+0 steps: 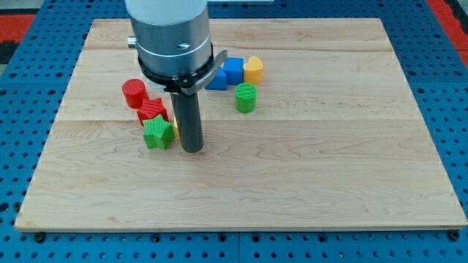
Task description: Push the yellow hexagon to the red circle
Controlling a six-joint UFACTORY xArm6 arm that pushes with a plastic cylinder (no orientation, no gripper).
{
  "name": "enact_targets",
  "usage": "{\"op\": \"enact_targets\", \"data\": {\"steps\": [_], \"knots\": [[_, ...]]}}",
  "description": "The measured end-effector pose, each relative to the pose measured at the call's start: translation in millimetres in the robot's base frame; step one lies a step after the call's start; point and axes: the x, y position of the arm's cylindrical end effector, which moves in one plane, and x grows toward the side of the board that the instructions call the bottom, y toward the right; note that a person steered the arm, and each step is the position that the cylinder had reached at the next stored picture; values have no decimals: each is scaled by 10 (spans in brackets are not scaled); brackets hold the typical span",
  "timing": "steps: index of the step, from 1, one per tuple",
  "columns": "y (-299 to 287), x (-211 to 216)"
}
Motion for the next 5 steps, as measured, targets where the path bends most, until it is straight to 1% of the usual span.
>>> {"op": "enact_targets", "data": {"steps": [1, 2, 4, 5], "knots": [[-2, 0], [-2, -171], [-50, -768], [-176, -922]]}}
